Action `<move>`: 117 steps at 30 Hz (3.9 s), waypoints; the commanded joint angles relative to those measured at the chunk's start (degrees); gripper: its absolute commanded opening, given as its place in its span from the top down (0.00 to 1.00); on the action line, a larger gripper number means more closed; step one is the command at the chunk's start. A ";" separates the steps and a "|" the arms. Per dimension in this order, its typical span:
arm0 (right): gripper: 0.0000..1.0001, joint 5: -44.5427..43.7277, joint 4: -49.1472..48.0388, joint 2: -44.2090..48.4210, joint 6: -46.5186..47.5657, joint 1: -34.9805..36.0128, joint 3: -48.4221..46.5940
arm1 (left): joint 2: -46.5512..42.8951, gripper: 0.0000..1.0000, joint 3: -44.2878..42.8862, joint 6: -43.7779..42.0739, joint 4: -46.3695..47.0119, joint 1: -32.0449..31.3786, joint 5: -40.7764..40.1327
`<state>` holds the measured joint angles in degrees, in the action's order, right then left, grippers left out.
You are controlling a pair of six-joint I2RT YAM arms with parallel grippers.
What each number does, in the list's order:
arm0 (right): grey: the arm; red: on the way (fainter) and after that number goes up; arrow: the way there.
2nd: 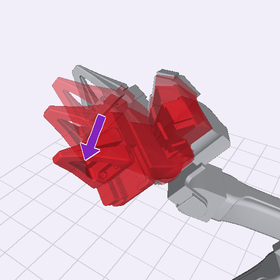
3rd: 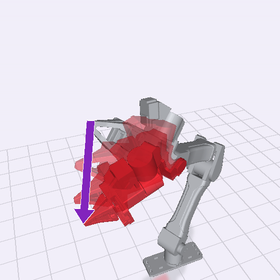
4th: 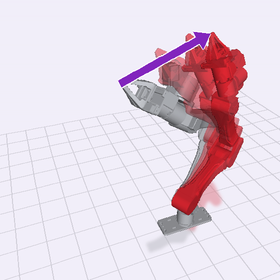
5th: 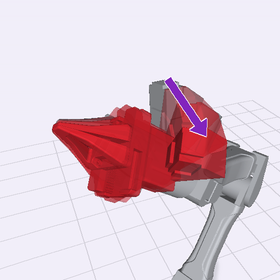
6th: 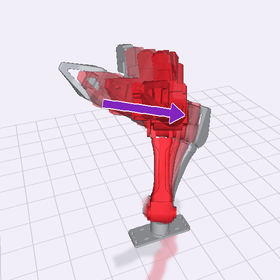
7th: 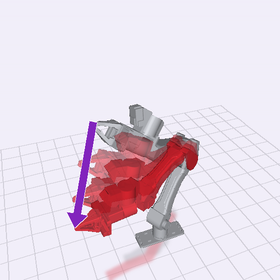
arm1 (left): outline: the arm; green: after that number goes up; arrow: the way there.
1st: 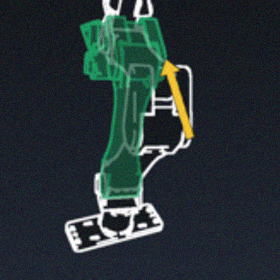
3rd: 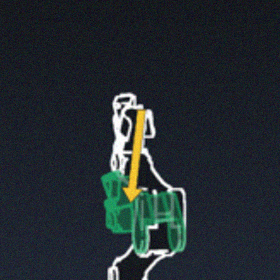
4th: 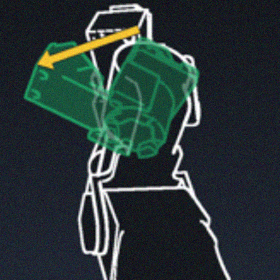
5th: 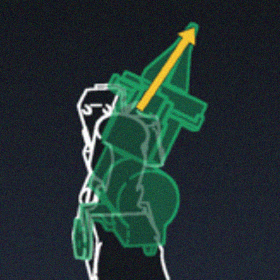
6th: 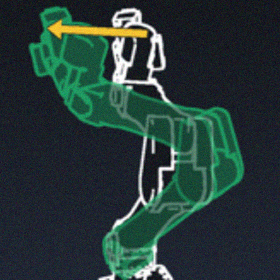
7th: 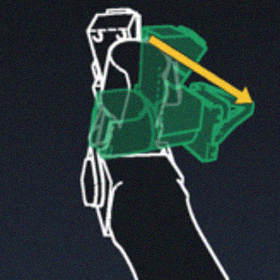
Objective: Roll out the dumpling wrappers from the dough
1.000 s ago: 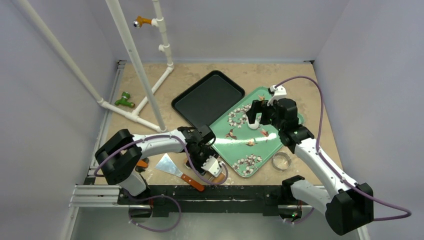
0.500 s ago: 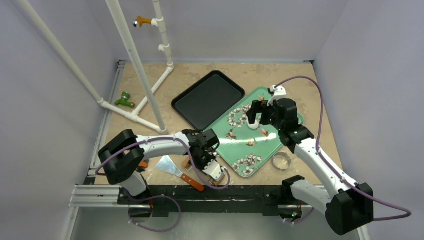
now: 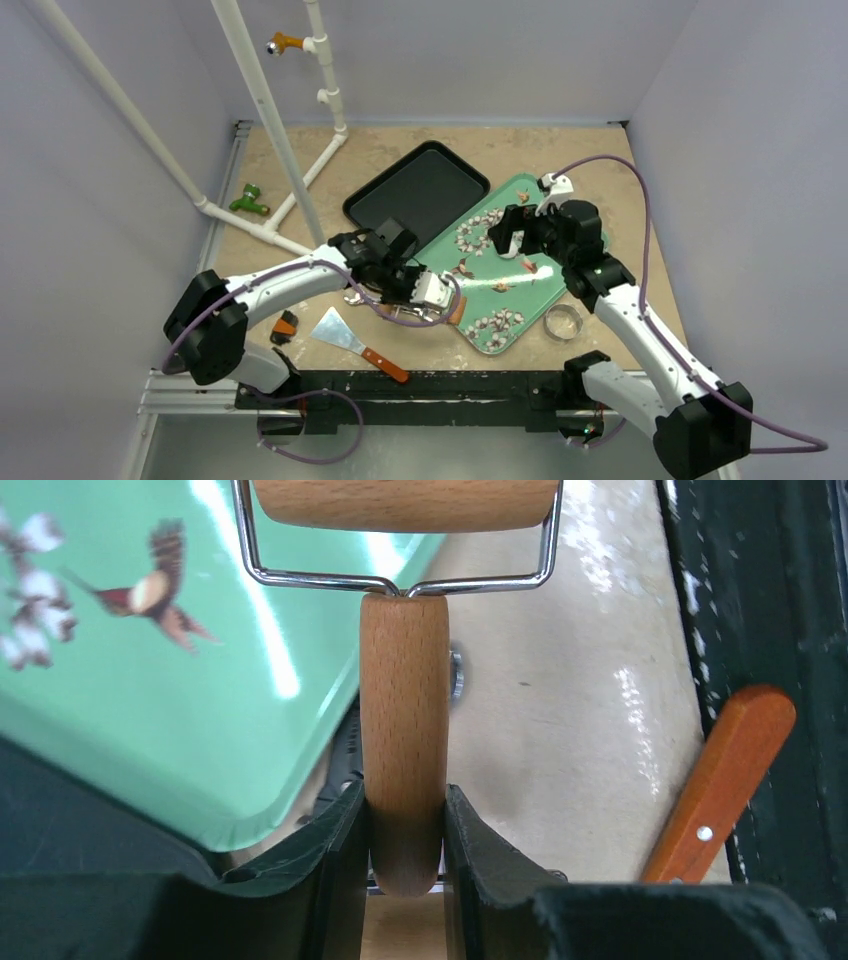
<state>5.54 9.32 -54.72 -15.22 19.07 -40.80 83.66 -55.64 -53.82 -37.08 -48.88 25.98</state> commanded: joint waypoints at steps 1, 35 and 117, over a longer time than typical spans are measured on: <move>0.01 13.22 -4.59 3.03 -2.85 0.17 -1.58 | -3.06 1.00 -3.69 11.21 7.87 4.76 7.40; 0.37 26.92 -20.05 -13.92 -26.40 11.82 1.41 | -3.36 1.00 -9.09 20.34 12.94 5.82 4.13; 1.00 -11.95 32.53 -20.57 12.37 0.18 -30.45 | 28.15 0.49 -28.38 16.66 10.92 16.38 -31.72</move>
<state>-10.87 44.82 -77.14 -3.84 19.73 -70.89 113.80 -81.60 -36.18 -28.82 -33.65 -6.70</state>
